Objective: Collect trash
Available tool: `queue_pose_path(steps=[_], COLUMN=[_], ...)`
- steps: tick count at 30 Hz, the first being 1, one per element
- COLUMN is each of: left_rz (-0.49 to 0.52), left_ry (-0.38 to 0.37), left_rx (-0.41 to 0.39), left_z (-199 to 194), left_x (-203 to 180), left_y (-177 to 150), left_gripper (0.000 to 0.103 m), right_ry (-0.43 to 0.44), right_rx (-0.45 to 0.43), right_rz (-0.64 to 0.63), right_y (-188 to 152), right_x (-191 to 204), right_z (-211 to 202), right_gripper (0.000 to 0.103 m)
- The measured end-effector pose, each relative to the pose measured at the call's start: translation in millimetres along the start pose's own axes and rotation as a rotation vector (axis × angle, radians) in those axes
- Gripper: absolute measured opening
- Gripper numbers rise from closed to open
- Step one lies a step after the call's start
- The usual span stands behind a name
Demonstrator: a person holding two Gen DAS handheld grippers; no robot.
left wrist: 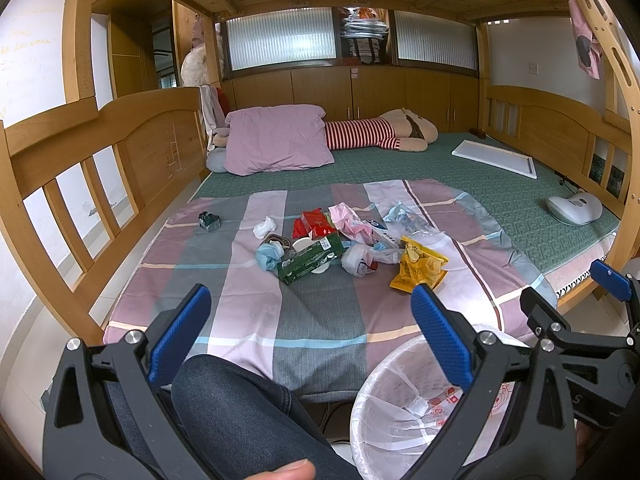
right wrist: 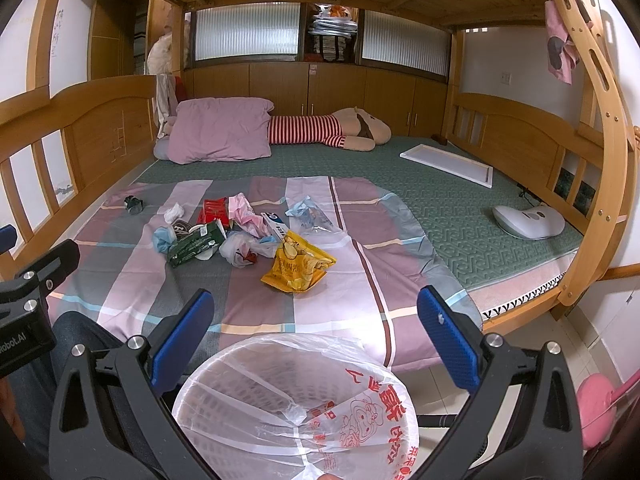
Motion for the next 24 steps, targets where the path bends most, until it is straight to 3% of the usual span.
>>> queue_pose_path(steps=[12, 14, 19, 24], left_rz=[-0.016, -0.016, -0.036, -0.098], left_ry=[-0.024, -0.03, -0.169, -0.151], left_rx=[0.032, 0.066, 0.253, 0.244], left_z=[8, 18, 68, 92], left_x=[4, 6, 10, 44], left_y=[-4, -7, -38, -37], left_gripper=[0.1, 0.1, 0.094, 0.083], right_ry=[-0.005, -0.01, -0.056, -0.049], right_rx=[0.002, -0.001, -0.001, 0.042], right_rz=[0.005, 0.007, 0.008, 0.002], right_y=[-5, -8, -8, 0], right_x=[0, 1, 0, 0], right_z=[2, 3, 11, 33], right_gripper=[0.1, 0.1, 0.1, 0.1])
Point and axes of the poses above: each gripper's, at about its wrist camera, not at the fingertips, and z roughly the way its jaws point, x to its left, y to its top, the point moved 3 cm from there along z, roughly the way its jaws point, and after that the axes turned 6 degrees about -z, right-handed, at the moved point
